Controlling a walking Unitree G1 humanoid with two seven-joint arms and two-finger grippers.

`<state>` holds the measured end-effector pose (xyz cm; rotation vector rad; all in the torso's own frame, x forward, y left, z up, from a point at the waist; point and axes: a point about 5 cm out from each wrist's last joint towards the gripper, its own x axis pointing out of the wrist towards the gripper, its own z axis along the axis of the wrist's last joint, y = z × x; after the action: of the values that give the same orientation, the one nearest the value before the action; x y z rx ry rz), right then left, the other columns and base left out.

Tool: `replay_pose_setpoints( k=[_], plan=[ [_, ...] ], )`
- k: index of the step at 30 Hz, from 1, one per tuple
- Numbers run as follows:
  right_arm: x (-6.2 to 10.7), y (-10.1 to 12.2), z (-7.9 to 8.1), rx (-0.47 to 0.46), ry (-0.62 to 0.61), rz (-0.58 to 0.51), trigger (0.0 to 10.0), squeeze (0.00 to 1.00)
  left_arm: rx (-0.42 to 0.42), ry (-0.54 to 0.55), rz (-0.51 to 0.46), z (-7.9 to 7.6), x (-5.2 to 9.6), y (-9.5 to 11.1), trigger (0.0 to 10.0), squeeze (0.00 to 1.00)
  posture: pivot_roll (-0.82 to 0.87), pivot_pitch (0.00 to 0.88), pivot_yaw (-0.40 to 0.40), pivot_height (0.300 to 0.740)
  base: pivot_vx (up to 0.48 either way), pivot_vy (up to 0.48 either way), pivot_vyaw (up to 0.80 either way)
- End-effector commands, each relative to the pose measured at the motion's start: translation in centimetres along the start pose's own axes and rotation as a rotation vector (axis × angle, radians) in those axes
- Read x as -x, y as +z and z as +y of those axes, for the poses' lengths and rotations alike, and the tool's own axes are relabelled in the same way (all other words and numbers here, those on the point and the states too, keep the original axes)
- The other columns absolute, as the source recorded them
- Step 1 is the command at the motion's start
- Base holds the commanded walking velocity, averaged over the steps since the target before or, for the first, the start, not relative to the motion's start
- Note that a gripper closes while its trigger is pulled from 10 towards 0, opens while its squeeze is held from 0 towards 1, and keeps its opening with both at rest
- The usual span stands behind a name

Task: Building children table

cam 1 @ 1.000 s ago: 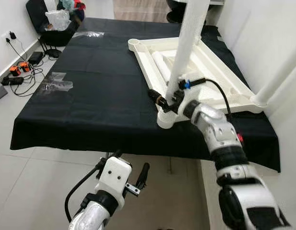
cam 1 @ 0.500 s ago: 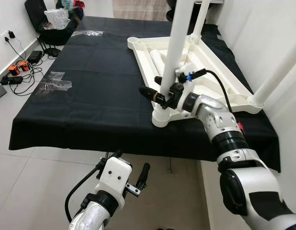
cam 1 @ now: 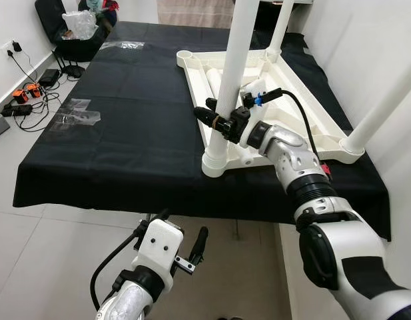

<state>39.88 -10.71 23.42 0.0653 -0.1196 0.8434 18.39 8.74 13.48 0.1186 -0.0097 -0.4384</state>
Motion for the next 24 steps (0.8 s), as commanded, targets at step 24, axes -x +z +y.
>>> replay_pose_setpoints(
  k=[24],
  plan=[
    [5.4, -3.3, 2.1, -0.054, -1.222, 0.08, 0.0, 0.0, -0.007, -0.007, 0.013, 0.0, -0.2, -0.5, 10.0, 0.0, 0.08, 0.118, -0.08, 0.74, 0.0, 0.0, 0.0]
  ],
)
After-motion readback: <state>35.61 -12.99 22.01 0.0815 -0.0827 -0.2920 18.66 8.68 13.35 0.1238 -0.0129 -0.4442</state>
